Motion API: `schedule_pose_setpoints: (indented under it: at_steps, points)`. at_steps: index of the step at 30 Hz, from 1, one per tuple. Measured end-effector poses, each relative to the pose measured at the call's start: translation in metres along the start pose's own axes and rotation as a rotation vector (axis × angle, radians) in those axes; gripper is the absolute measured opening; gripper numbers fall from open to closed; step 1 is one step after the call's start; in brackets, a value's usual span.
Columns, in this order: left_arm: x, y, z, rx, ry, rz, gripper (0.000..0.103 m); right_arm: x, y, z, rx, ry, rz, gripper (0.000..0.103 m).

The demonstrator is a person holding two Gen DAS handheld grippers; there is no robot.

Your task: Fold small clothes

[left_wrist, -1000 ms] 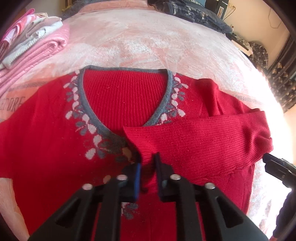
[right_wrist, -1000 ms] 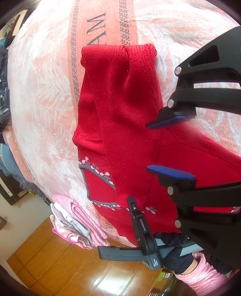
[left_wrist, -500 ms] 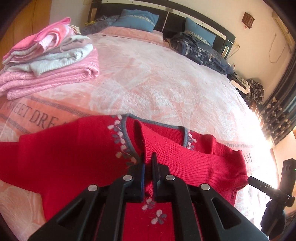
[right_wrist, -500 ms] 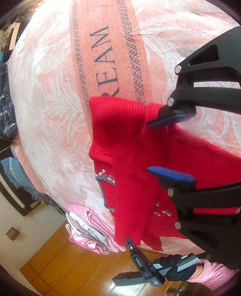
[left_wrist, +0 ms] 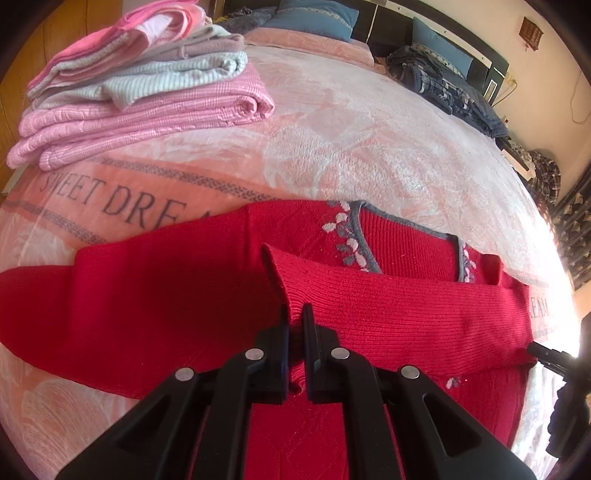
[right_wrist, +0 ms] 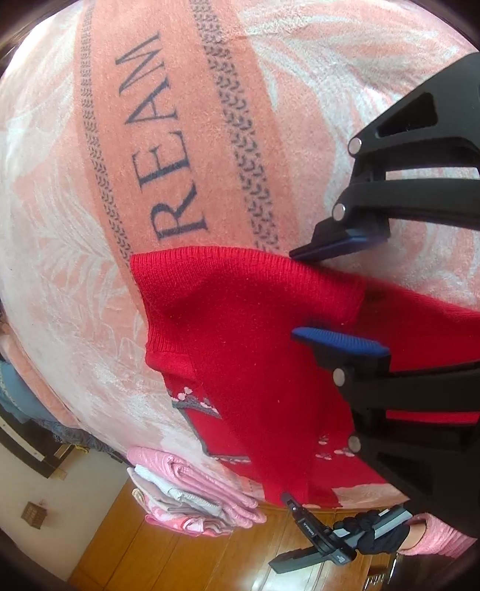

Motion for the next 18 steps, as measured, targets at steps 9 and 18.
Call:
schedule_pose_setpoints:
  at_steps: [9,18]
  points:
    - [0.013,0.015,0.027,-0.044,0.07,0.003,0.016,0.005,0.004,0.002,0.122,0.032,-0.041,0.021]
    - [-0.011,-0.013,-0.021,0.001,-0.069,0.022,0.062,-0.015,0.041,-0.03,0.069,-0.08,-0.108,0.038]
Point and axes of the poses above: each gripper's, at about its wrist camera, not at the fingertips, and z roughly the way its jaws point, y to its left, x to its underside, the point moved 5 cm from there along z, roughly the way its jaws point, and after that the axes turned 1 degree about -z, right-handed, at the moved point
